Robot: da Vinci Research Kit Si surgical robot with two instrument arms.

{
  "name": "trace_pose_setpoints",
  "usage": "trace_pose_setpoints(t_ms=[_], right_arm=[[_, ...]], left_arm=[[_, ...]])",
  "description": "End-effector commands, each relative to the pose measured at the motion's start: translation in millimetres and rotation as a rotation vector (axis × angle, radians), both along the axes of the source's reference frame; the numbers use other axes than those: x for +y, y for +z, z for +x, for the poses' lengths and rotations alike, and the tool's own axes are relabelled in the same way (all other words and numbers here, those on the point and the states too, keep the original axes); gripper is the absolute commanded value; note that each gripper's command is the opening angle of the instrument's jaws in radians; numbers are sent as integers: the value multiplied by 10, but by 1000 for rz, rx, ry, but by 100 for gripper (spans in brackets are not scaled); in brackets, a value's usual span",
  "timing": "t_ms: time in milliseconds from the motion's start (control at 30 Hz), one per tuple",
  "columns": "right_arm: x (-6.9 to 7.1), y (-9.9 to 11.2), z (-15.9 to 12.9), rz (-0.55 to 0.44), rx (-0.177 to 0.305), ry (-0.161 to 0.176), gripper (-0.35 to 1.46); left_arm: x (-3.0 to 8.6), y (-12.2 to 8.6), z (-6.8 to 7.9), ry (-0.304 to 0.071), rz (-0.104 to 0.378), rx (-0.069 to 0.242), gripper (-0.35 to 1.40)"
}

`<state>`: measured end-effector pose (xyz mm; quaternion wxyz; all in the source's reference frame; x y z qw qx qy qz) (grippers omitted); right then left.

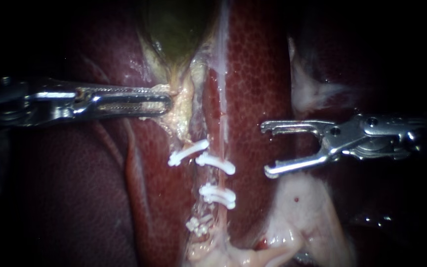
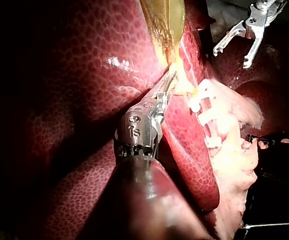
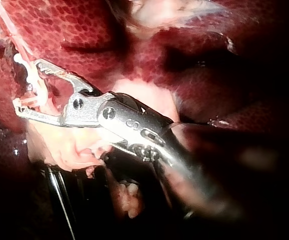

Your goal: Going back third clip right tube

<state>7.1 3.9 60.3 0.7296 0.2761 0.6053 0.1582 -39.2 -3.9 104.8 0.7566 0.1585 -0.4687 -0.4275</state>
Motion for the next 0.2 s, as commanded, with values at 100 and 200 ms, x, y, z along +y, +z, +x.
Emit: trace_pose_setpoints(t_ms=[100,200], right_arm=[[1,0,-1,-1,0,-1,60],[1,-1,-1,0,4,-1,60]], left_arm=[[0,0,-1,1,1,-1,-15],[0,1,-1,1,1,-1,-15]])
